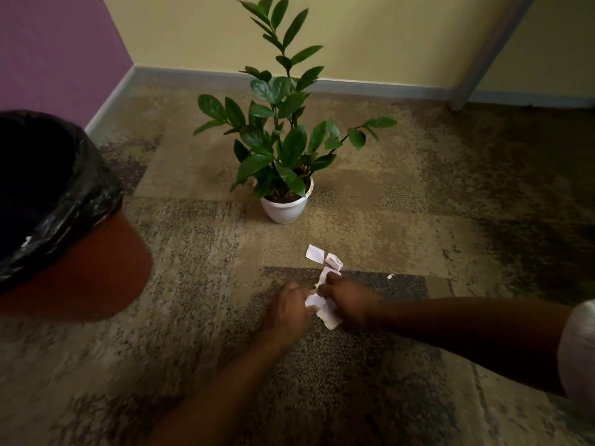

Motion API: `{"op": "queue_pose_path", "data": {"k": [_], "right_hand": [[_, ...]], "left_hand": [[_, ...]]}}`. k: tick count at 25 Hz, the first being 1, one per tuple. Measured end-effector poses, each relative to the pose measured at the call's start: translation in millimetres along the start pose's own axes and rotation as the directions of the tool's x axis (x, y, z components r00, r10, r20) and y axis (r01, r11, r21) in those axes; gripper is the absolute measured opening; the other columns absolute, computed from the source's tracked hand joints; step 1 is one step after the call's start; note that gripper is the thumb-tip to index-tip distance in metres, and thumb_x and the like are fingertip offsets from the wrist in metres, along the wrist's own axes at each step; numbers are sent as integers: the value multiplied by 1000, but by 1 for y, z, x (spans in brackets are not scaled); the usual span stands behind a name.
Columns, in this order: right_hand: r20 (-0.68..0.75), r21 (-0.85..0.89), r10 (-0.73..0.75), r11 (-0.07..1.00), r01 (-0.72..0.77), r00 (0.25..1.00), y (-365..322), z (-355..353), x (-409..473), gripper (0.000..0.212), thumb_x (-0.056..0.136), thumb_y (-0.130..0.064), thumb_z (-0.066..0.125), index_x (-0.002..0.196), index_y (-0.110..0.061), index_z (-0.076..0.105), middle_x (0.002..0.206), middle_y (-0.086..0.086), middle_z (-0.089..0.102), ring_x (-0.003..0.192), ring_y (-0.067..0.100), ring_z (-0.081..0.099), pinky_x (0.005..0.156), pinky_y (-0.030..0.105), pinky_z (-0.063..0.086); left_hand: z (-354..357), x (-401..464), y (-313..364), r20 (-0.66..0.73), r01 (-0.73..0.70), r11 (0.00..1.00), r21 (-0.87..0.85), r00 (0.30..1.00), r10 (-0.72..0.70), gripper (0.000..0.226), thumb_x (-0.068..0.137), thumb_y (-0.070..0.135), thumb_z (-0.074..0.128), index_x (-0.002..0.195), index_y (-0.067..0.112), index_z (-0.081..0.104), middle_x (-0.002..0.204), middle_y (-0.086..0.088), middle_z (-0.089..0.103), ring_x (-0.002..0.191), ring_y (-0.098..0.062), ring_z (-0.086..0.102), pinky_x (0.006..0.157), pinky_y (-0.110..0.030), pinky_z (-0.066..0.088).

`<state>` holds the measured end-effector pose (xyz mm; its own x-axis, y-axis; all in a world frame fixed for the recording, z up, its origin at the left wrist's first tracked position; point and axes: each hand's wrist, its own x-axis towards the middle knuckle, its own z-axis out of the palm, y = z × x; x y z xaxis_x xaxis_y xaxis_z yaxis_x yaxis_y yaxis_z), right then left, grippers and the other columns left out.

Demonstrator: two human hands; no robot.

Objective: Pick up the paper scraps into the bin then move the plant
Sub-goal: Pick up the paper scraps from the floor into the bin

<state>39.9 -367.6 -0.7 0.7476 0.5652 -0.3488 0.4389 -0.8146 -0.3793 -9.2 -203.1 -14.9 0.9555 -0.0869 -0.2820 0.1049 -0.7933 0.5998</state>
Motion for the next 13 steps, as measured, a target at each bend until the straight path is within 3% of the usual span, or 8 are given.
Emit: {"op": "queue_pose_path", "data": {"k": [1, 2, 3, 4, 7, 10, 13], "right_hand": [[-24, 56, 17, 998, -16, 1000, -6, -5, -1, 11, 87, -18, 54, 91, -9, 59, 90, 6, 56, 82, 13, 54, 92, 40, 47], [-77, 99, 14, 995, -6, 997, -7, -9, 0, 12, 86, -18, 56, 80, -8, 58, 79, 4, 55, 73, 7, 51, 89, 26, 46], [-80, 126, -15, 992, 25, 997, -10, -15, 0, 13, 83, -16, 59, 72, -9, 59, 70, 0, 54, 68, 4, 50, 82, 12, 41], [-42, 172, -4, 985, 12, 999, -14, -21, -1, 12, 82, -11, 61, 70, -13, 59, 65, -7, 52, 66, 2, 50, 74, 8, 38], [-47, 315, 66, 948, -47, 997, -22, -30, -4, 16, 78, -1, 62, 75, -16, 61, 64, -13, 55, 58, -4, 55, 61, 15, 42], [-141, 471, 106, 882, -27, 984, -32, -39, -2, 6, 78, -10, 72, 78, -12, 67, 66, -12, 60, 56, -7, 53, 60, 14, 44], [-61, 653, 160, 753, -82, 985, -47, -62, 2, 6, 83, -8, 69, 84, -14, 70, 74, 1, 69, 65, 5, 64, 66, 25, 53]], "left_hand": [[0, -4, 1, 2, -3, 1000, -5, 1000, 3, 29, 87, 33, 62, 92, 5, 68, 100, -13, 62, 97, -28, 57, 80, -34, 40], [0, -7, 1, -2, -14, 1000, -21, 1000, 14, 27, 85, 32, 64, 87, 6, 68, 96, -13, 63, 92, -27, 58, 75, -33, 38], [-2, -10, 1, -6, -25, 998, -58, 1000, 25, 25, 83, 31, 66, 80, 6, 67, 88, -12, 63, 84, -25, 58, 67, -32, 34], [-5, -12, 2, -7, -33, 993, -109, 999, 33, 24, 81, 30, 68, 73, 8, 65, 79, -11, 62, 75, -22, 56, 62, -30, 31], [-18, -17, 7, 47, 1, 952, -306, 999, 14, 19, 79, 24, 73, 69, 11, 64, 65, -2, 60, 61, -11, 51, 56, -27, 32], [-37, -19, 12, 27, 2, 886, -464, 1000, 12, 17, 78, 16, 77, 66, 18, 64, 59, 11, 57, 57, -1, 47, 54, -22, 33], [-65, -20, 16, -50, -17, 882, -471, 999, -7, 17, 79, 17, 78, 68, 10, 67, 64, 1, 60, 61, -7, 46, 54, -24, 34]]}}
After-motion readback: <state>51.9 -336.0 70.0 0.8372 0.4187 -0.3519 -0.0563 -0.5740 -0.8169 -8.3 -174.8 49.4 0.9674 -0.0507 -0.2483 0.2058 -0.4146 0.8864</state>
